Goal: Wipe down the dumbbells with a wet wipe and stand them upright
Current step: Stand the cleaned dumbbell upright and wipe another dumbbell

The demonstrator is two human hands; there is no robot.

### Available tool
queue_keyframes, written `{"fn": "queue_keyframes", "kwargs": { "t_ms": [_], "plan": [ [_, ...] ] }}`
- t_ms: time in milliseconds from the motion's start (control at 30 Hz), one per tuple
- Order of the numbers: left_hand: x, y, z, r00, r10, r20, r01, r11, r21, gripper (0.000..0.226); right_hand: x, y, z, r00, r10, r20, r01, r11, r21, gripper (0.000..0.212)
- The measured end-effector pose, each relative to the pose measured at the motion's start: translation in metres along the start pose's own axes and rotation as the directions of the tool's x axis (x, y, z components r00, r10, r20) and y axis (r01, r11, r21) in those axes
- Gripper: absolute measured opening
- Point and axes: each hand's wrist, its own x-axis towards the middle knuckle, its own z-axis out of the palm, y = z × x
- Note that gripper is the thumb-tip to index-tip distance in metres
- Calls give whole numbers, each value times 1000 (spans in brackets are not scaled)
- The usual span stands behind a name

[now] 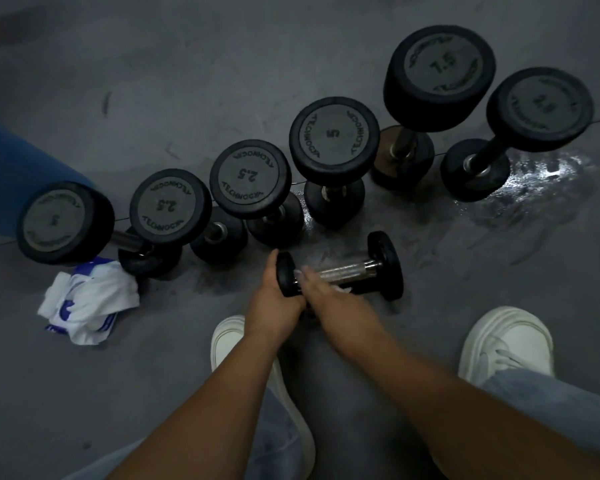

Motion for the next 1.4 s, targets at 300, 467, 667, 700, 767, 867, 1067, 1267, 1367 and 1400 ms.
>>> {"fn": "queue_keyframes", "kwargs": {
  "t_ms": [300, 467, 667, 700, 767, 867, 1067, 1267, 1367, 1400],
  "plan": [
    [15, 38, -22, 970, -204, 136, 187, 974, 125, 27, 10, 18, -11, 989, 129, -74, -129, 992, 2, 69],
    [-17, 22, 4, 961, -236, -147, 244, 969, 45, 74, 3, 14, -5, 972, 220, -78, -221, 975, -7, 71],
    [-45, -1, 24, 988, -81, -135, 102, 982, 161, 98, 8, 25, -7, 977, 187, -102, -188, 982, -1, 68],
    [-43, -3, 23, 990, -82, -118, 98, 986, 137, 98, 6, 19, -2, 987, 141, -72, -141, 990, 1, 67],
    [-37, -2, 19, 991, -101, -91, 108, 991, 77, 99, 5, 10, 3, 1000, 10, 6, -11, 1000, 14, 65],
    [-28, 2, 12, 992, -106, -67, 108, 994, 26, 100, 14, 26, -17, 985, 149, -83, -142, 986, 82, 60],
    [-16, 1, 4, 982, -180, -49, 163, 956, -243, 103, 6, 11, -1, 998, -60, -4, 60, 988, 144, 52],
    [2, 20, -16, 973, -229, 27, 231, 965, -123, 59, 22, 22, -24, 938, 91, -334, -36, 985, 168, 38],
    [4, 19, -18, 963, -263, 59, 265, 964, -24, 60, 18, 19, -21, 921, 151, -360, -73, 973, 220, 36],
    [5, 18, -17, 963, -269, 18, 270, 962, -48, 64, 14, 20, -13, 922, 174, -345, -103, 971, 215, 40]
  ]
}}
